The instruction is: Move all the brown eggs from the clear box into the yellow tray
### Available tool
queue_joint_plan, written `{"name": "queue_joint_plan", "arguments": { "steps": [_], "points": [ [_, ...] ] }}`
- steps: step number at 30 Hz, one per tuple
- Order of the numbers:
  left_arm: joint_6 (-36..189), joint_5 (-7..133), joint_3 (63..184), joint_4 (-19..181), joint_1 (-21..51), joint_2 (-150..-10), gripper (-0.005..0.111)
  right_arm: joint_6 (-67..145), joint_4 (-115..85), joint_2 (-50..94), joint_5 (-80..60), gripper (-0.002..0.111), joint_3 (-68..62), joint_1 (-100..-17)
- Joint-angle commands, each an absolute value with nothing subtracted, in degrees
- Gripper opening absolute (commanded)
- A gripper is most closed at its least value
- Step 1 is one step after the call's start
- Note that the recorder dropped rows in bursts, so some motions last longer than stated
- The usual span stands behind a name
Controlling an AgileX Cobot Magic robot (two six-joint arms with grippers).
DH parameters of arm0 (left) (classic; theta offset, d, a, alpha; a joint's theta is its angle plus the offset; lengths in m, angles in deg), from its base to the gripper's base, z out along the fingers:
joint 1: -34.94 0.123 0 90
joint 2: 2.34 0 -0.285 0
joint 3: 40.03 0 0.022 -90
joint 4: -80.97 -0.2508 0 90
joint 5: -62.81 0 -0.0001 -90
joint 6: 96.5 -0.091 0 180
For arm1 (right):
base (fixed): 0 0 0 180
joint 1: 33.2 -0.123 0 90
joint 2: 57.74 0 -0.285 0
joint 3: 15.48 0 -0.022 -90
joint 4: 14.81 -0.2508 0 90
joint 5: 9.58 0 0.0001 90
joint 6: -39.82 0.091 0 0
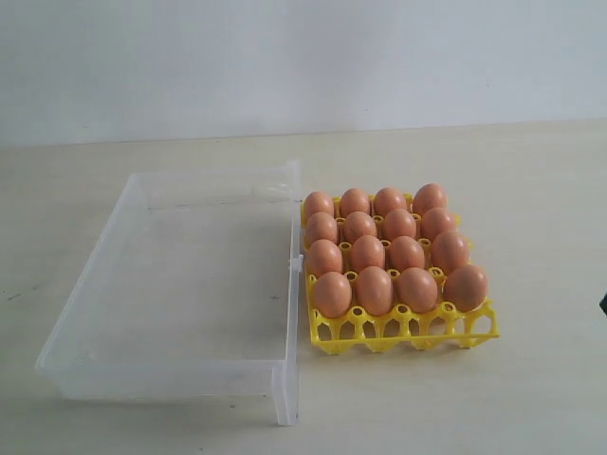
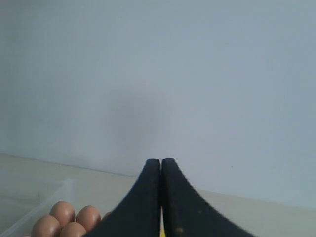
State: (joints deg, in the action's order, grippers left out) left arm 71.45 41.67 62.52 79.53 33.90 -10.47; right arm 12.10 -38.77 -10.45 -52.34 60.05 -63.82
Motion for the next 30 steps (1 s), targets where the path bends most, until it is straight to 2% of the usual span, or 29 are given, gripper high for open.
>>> {"name": "queue_joint_plan", "arguments": {
  "steps": [1,4,10,20,26,30],
  "points": [
    [71.8,42.1,62.8,79.5,33.6,-10.1,0.000,11.8,-34.3,-14.0,-52.4,0.000,61.5,-63.8],
    [71.8,42.1,62.8,79.5,33.6,-10.1,0.000,11.9,-34.2,-15.5,-52.2,0.000,61.7,-63.8],
    [71.8,42.1,62.8,79.5,33.6,-10.1,0.000,11.9,-34.3,-20.2,-43.4,0.000,61.7,-63.4],
    [71.8,42.1,62.8,79.5,33.6,-10.1,0.000,11.9,-24.9,-38.6,-16.0,0.000,61.7,-47.6],
    [71.8,42.1,62.8,79.5,33.6,-10.1,0.000,11.9,-20.9,-49.7,-11.0,0.000,61.7,-40.2],
    [71.8,42.1,62.8,79.5,33.7,-10.1,0.000,12.0,-20.8,-50.0,-6.2,0.000,61.7,-37.5]
  ]
}}
